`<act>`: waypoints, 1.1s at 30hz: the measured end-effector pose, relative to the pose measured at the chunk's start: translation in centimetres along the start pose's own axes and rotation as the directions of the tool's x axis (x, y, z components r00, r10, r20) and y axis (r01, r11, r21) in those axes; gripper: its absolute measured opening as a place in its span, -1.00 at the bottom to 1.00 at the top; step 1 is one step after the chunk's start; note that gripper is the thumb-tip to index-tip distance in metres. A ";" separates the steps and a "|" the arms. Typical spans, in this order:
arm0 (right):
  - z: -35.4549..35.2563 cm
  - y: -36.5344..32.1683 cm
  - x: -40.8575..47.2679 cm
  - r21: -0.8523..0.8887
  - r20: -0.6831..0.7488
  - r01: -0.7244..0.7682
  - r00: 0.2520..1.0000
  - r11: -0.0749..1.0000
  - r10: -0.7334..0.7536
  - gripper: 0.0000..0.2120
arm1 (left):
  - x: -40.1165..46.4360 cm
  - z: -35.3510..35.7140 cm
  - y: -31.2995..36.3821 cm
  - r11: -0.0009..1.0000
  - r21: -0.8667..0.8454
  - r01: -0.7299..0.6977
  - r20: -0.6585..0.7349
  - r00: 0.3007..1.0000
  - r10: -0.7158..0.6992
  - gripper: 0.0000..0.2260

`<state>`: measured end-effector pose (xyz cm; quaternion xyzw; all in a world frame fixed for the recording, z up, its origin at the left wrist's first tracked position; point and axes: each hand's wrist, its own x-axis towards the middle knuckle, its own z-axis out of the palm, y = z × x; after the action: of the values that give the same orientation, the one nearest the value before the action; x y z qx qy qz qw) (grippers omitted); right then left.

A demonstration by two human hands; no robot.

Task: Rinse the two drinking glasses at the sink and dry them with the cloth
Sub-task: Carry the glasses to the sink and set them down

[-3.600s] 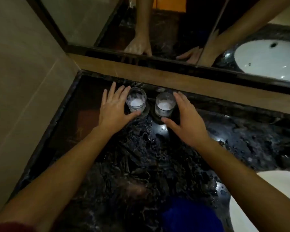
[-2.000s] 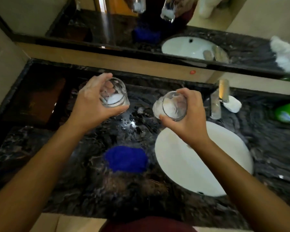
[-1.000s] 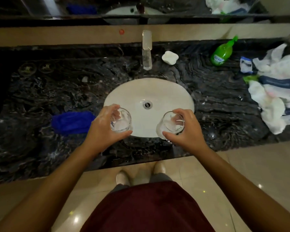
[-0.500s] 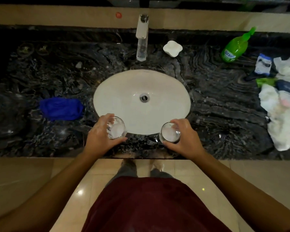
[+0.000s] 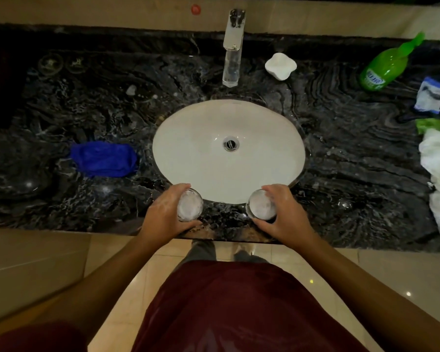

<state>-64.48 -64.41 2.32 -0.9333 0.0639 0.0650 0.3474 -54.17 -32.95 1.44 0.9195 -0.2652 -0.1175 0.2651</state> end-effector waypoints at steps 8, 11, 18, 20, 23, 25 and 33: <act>0.2 -0.1 0.3 0.019 0.031 0.014 0.999 1.000 -0.015 -0.26 | -0.6 0.3 -0.1 0.999 -0.049 0.021 0.011 1.000 -0.021 -0.15; 0.3 0.1 0.1 0.019 0.033 0.015 0.999 1.000 -0.015 -0.25 | -0.6 0.3 -0.2 0.999 -0.045 0.014 0.022 1.000 -0.013 -0.13; 0.1 0.1 -0.1 0.049 0.032 0.008 0.999 0.999 -0.010 -0.22 | -0.4 -0.1 -0.8 0.999 -0.052 0.004 0.093 0.996 0.000 -0.10; 0.0 0.2 -0.2 0.039 0.047 0.010 0.999 0.999 -0.012 -0.17 | -0.4 -0.3 -0.6 0.999 -0.041 0.005 0.080 0.997 -0.002 -0.13; -0.2 0.3 -0.3 0.040 0.081 0.016 0.996 0.999 -0.019 -0.10 | 0.3 -0.9 0.9 0.999 0.003 -0.032 0.011 0.999 0.032 -0.22; -0.5 0.1 -0.5 0.068 0.080 0.028 0.996 0.997 -0.033 -0.11 | 1.3 -1.2 2.5 0.994 0.039 -0.100 -0.036 0.994 0.101 -0.26; -2.5 0.6 -0.7 0.287 -0.021 -0.108 0.993 0.952 0.119 -0.43 | 5.4 2.4 9.0 0.975 0.036 -0.221 0.169 0.962 0.213 -0.20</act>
<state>-65.10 -66.46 3.88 -0.8693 0.1329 0.0572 0.4726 -54.34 -43.40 3.98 0.8790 -0.3884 -0.1558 0.2286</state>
